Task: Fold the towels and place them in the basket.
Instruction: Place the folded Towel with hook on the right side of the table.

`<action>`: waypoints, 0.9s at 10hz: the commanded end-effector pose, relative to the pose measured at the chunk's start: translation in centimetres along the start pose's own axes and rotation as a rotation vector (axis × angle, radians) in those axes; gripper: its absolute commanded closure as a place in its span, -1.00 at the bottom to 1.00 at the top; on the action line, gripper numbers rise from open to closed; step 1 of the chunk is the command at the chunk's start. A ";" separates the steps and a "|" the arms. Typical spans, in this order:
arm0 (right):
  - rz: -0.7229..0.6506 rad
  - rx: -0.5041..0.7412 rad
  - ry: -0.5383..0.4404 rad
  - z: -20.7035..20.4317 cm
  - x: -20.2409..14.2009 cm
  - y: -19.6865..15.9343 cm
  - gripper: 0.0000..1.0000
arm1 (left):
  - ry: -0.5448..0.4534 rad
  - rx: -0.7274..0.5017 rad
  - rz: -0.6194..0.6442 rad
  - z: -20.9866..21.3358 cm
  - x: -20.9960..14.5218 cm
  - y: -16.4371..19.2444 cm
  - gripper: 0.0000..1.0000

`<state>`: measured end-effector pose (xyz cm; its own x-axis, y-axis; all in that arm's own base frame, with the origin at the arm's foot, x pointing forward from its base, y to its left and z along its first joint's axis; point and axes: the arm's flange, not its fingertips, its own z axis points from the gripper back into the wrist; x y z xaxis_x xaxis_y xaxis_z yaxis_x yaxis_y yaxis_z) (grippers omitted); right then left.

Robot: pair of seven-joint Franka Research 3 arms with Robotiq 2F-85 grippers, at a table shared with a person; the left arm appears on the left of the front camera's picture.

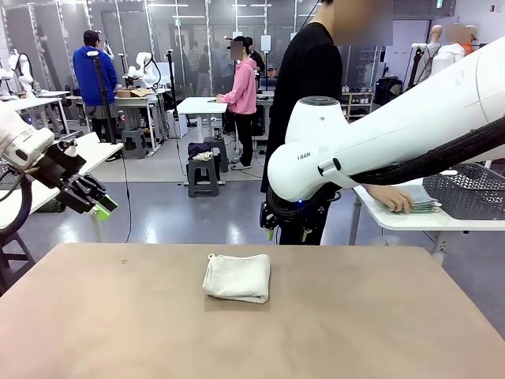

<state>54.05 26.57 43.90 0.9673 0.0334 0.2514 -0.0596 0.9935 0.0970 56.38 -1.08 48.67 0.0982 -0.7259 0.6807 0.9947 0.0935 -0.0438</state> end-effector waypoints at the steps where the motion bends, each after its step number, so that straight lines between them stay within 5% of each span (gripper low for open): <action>1: -0.013 0.018 -0.004 -0.2 0.1 0.0 -0.71 | 0.004 0.005 -0.002 0.1 0.1 -0.1 -0.27; 5: 0.000 0.000 0.000 0.0 0.0 0.0 -0.71 | 0.004 0.005 -0.002 0.1 0.1 -0.1 -0.27; 9: -0.149 0.037 0.004 -4.8 -0.8 2.1 -0.71 | 0.004 0.005 -0.002 0.1 0.1 -0.1 -0.27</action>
<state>54.34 28.15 40.59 0.9743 -0.0508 0.2195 0.0207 0.9903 0.1374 56.38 -1.09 48.67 0.0981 -0.7260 0.6807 0.9947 0.0934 -0.0437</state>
